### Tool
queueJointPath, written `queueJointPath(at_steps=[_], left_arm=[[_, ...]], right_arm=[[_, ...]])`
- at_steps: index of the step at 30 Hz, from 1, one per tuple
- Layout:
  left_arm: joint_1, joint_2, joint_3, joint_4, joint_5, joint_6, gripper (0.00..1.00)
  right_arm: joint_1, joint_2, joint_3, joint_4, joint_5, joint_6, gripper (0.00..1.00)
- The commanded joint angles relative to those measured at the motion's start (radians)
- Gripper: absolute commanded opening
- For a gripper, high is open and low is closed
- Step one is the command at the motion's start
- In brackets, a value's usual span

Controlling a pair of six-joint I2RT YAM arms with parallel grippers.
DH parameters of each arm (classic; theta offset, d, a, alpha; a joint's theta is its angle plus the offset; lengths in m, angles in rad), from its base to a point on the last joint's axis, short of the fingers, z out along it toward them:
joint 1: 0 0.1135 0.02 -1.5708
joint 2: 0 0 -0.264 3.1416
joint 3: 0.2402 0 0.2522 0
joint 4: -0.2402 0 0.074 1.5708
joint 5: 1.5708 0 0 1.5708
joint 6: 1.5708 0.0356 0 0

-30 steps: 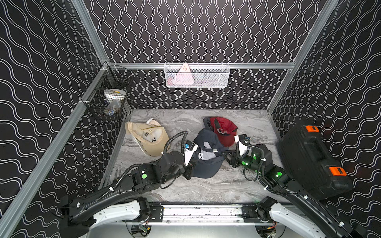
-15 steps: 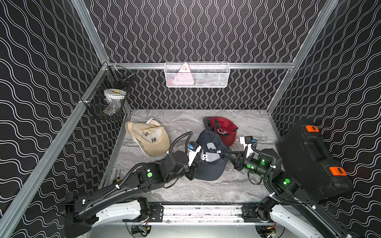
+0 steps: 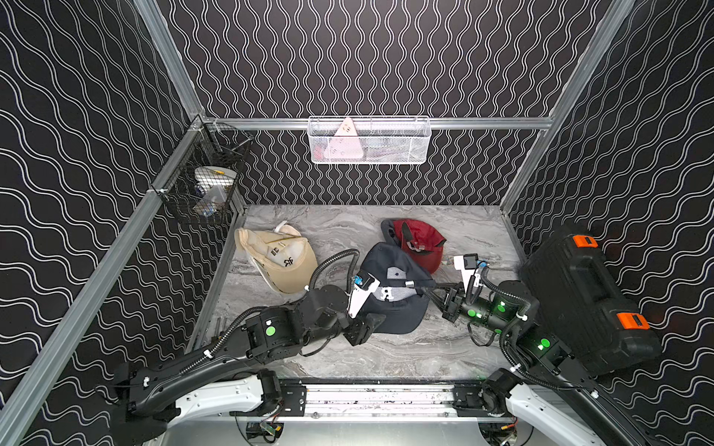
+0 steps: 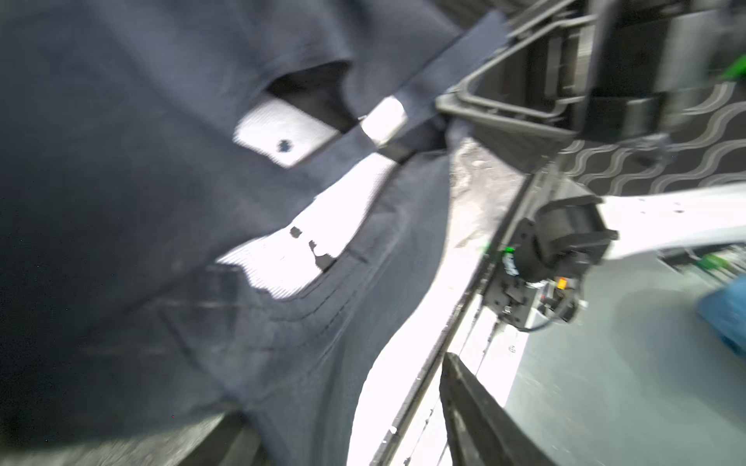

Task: Open the adjustable buckle of the baseball cap
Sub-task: Pick up the baseball cap.

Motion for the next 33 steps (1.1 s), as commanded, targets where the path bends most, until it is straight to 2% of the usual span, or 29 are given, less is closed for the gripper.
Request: queueJointPath(at_steps=[1, 3, 9, 11, 15, 24, 33], left_arm=[[-0.007, 0.013, 0.041, -0.035, 0.025, 0.043, 0.62], [-0.008, 0.008, 0.054, -0.072, -0.039, 0.042, 0.62], [-0.009, -0.055, 0.026, -0.138, -0.435, -0.062, 0.63], [-0.009, -0.078, 0.027, -0.121, -0.475, -0.067, 0.63], [-0.012, -0.057, 0.045, -0.057, -0.433, -0.062, 0.63], [-0.079, 0.047, 0.081, 0.151, -0.257, -0.012, 0.63], [-0.134, 0.162, 0.168, 0.201, -0.242, 0.028, 0.63]], right_arm=[[0.000, -0.018, 0.005, 0.055, -0.004, 0.011, 0.00], [0.000, -0.032, 0.017, 0.038, 0.015, 0.005, 0.00], [0.000, -0.031, 0.062, -0.016, 0.045, -0.018, 0.00], [0.000, -0.026, 0.061, -0.002, 0.032, -0.009, 0.00], [0.000, -0.004, 0.057, 0.033, -0.004, 0.008, 0.00], [0.000, 0.016, 0.018, 0.067, -0.044, 0.031, 0.00], [0.001, 0.038, -0.016, 0.132, -0.092, 0.065, 0.00]])
